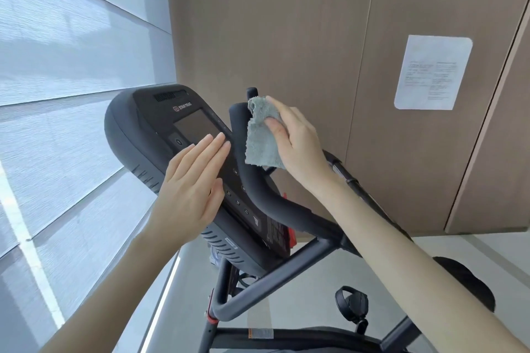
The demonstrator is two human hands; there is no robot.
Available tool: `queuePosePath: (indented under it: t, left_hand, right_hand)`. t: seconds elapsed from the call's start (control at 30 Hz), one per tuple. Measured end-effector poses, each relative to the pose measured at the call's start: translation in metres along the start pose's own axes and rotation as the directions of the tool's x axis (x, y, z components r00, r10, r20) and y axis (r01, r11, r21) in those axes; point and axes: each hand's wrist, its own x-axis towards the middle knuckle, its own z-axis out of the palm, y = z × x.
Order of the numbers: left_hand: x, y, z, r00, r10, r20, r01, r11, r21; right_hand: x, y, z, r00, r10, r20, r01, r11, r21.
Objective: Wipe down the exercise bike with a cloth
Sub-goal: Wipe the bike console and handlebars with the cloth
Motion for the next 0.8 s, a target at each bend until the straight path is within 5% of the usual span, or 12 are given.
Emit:
queuePosePath:
  t: [0.17, 0.33, 0.5, 0.63, 0.8]
  left_hand:
    - [-0.008, -0.005, -0.009, 0.999, -0.031, -0.014, 0.031, 1.0, -0.005]
    - [-0.014, -0.007, -0.011, 0.999, -0.037, -0.004, 0.037, 0.999, 0.001]
    - [-0.017, -0.001, -0.006, 0.999, -0.038, -0.004, 0.038, 0.999, -0.013]
    - [-0.014, 0.007, 0.002, 0.999, -0.044, 0.003, 0.044, 0.998, -0.047]
    - [-0.014, 0.012, 0.008, 0.999, -0.042, 0.009, 0.043, 0.996, -0.074]
  right_hand:
    - [-0.001, -0.006, 0.038, 0.982, 0.122, 0.144, -0.162, 0.935, 0.315]
    - [-0.009, -0.001, 0.042, 0.984, 0.138, 0.115, -0.164, 0.951, 0.264]
    - [-0.044, 0.013, 0.021, 0.908, 0.219, 0.358, -0.253, 0.966, 0.05]
    - [-0.063, 0.016, -0.001, 0.871, 0.17, 0.461, -0.052, 0.965, -0.256]
    - [-0.082, 0.021, -0.024, 0.84, 0.06, 0.539, 0.264, 0.822, -0.504]
